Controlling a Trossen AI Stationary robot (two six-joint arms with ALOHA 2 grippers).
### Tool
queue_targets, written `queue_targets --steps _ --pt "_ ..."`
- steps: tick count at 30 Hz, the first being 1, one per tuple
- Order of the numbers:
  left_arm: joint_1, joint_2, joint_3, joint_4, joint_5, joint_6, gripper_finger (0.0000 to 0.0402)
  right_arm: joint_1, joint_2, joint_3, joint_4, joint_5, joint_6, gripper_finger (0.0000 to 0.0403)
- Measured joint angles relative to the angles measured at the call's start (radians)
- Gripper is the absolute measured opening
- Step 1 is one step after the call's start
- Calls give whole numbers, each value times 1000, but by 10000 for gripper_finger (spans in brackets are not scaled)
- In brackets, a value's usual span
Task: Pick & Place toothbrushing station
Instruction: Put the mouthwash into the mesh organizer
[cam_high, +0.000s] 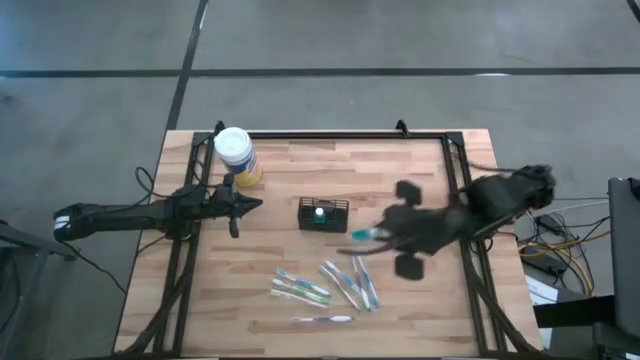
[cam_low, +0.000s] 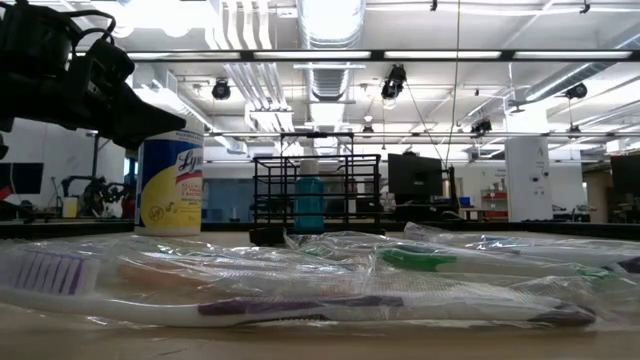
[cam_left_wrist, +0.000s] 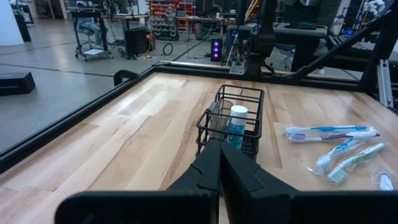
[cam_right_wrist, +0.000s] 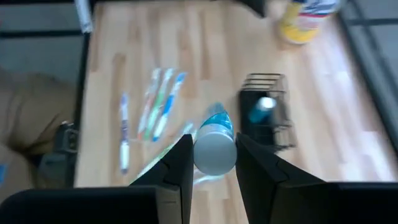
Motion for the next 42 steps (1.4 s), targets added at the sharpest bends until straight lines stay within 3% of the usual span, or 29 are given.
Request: queue_targets --steps 15,28,35,42 --pt "0 0 0 0 -5 1 7 0 -541 -621 317 153 41 84" --pt "0 -1 2 25 -24 15 7 -13 -929 -1210 772 167 -90 86" --pt "0 -1 2 70 -31 16 7 -13 -1053 -1448 966 167 -111 84" --pt "0 -1 10 80 -39 30 7 -13 -1089 -1628 1139 161 -121 84"
